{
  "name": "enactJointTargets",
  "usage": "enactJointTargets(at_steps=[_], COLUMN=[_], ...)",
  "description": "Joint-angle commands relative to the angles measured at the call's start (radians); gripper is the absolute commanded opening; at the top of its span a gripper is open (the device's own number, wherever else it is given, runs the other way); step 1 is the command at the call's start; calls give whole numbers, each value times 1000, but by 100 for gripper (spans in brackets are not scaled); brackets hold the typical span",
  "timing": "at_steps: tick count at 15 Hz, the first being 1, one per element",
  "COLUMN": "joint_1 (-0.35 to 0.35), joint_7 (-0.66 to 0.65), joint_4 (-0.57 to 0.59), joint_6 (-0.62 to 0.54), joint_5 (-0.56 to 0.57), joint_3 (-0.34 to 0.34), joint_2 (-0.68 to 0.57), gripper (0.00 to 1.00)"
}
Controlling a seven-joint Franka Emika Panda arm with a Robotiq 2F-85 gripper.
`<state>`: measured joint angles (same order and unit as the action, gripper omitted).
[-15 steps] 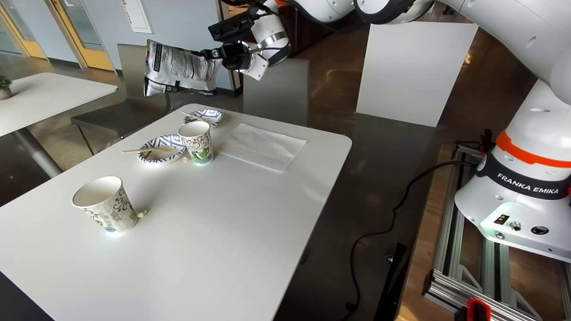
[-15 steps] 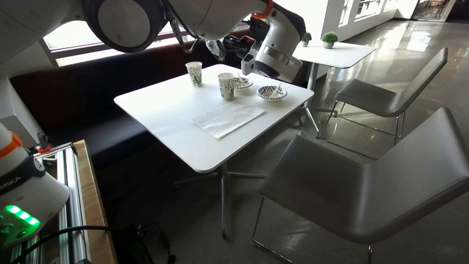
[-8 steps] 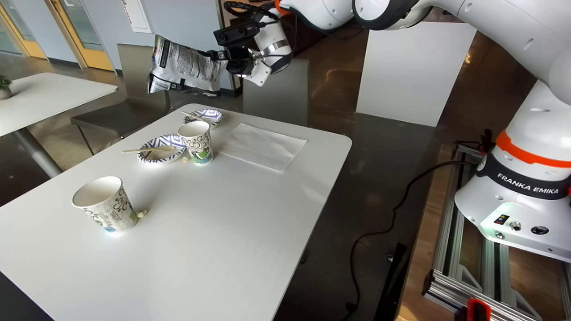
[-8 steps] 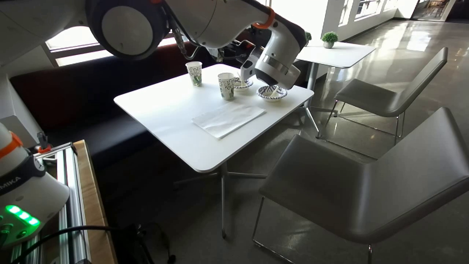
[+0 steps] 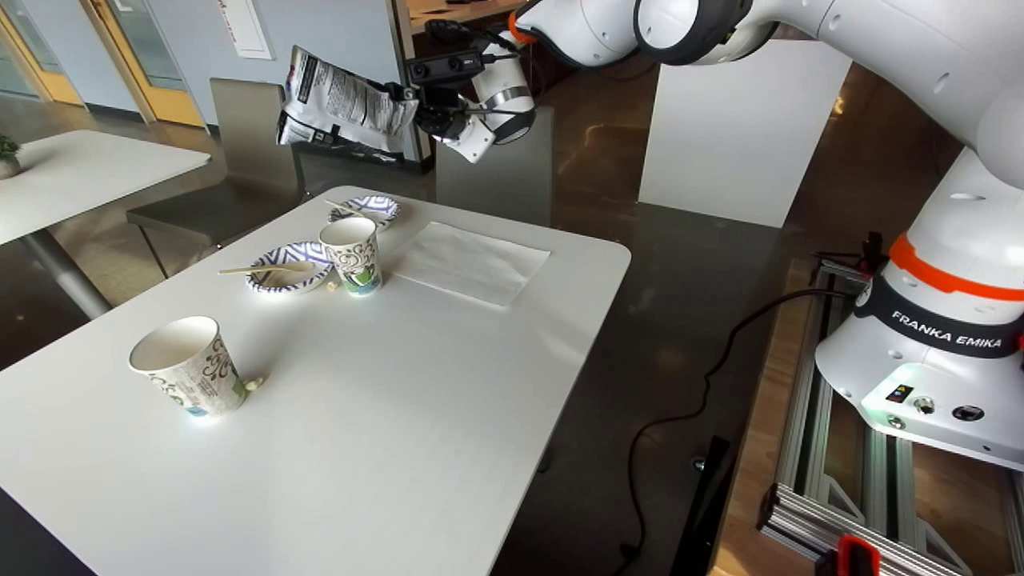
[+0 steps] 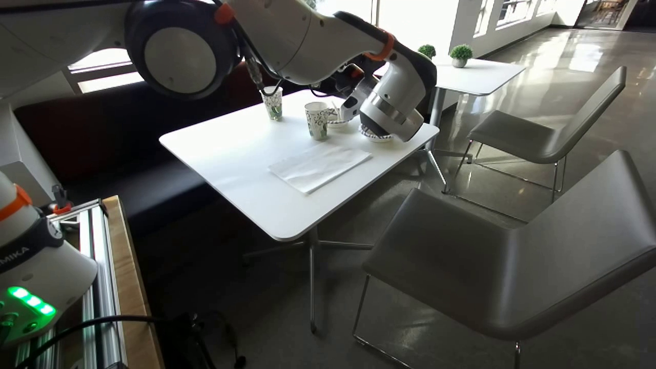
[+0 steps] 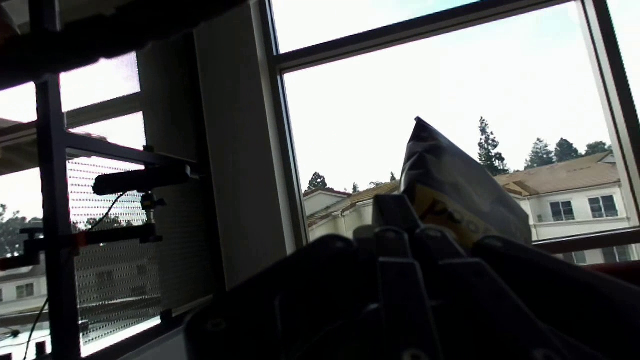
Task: Pour the contents of the black packet into the paper cup on the right
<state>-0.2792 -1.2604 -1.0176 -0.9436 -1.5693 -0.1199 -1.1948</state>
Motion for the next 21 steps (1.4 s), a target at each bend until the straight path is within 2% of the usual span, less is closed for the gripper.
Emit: enactJointTargets(at_steps=[1,6,8,13,19,20,21], joint_1=[22,83,96,78,95,87,83], joint_7=[0,-30,-43,-54,-93,-113,-101], joint_4=[51,116,141,198,255,284,295], joint_6=[-49,-126,-122,-72,-108,-46,-35], joint_5=[-45,-73,-75,-141,-131,-138,-152], joint_3=[2,-31,-46,-110,-94,-125,-139], joint_2=[-25,-55,-72,-143,-182,-210,-219], gripper=[0,0,0,0,0,0,0])
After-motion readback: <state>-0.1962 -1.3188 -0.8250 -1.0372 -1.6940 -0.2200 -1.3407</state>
